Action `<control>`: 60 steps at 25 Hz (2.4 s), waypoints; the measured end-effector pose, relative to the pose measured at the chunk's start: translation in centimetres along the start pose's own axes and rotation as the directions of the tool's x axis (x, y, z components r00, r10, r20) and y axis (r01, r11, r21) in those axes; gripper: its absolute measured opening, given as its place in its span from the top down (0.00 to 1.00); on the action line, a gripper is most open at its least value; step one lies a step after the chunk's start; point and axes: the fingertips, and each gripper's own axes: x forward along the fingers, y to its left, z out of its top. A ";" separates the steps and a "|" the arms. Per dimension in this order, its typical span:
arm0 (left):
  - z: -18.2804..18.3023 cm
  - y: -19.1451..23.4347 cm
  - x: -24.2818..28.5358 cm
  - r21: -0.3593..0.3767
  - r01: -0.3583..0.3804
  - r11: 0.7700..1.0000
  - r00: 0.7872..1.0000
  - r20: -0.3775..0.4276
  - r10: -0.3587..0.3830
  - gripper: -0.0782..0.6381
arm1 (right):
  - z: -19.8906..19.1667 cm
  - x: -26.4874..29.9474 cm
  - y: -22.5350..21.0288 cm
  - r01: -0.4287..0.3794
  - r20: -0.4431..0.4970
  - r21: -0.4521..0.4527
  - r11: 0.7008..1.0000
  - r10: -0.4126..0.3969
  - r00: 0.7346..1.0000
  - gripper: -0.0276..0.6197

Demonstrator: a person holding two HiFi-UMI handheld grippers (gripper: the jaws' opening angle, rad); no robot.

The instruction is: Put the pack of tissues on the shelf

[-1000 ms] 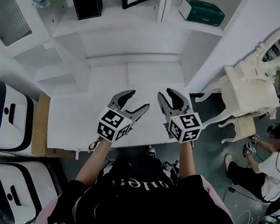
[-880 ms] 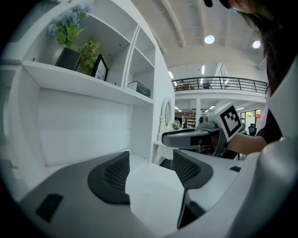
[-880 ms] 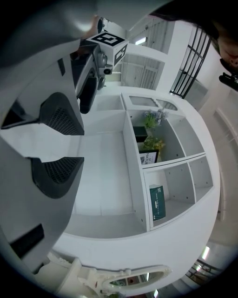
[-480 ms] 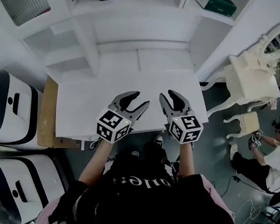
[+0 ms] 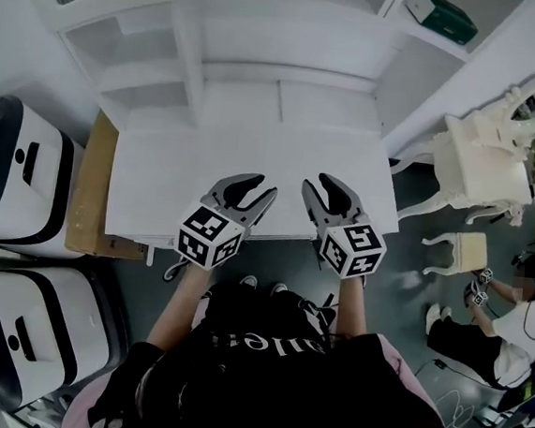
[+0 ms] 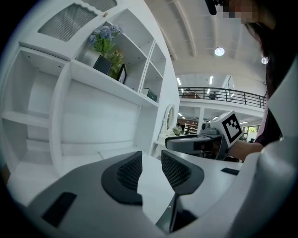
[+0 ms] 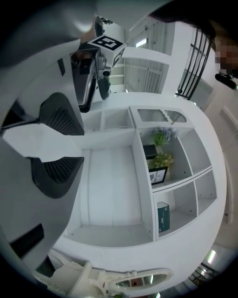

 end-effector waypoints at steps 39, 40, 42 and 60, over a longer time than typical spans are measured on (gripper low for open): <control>-5.9 -11.2 -10.2 -0.094 -0.298 0.950 0.952 0.039 0.303 0.82 | -6.1 -10.9 7.6 -0.359 -0.068 -0.010 0.933 0.357 0.931 0.85; -5.9 -11.3 -10.2 -0.092 -0.296 0.951 0.953 0.038 0.301 0.82 | -6.2 -11.0 7.7 -0.364 -0.070 -0.013 0.931 0.362 0.929 0.85; -6.0 -11.4 -10.1 -0.089 -0.290 0.953 0.955 0.038 0.295 0.82 | -6.3 -11.1 8.0 -0.371 -0.073 -0.018 0.928 0.369 0.926 0.85; -5.5 -11.4 -8.7 -0.081 -0.236 0.968 0.971 0.028 0.239 0.82 | -5.2 -11.0 8.7 -0.393 -0.060 -0.014 0.919 0.392 0.918 0.85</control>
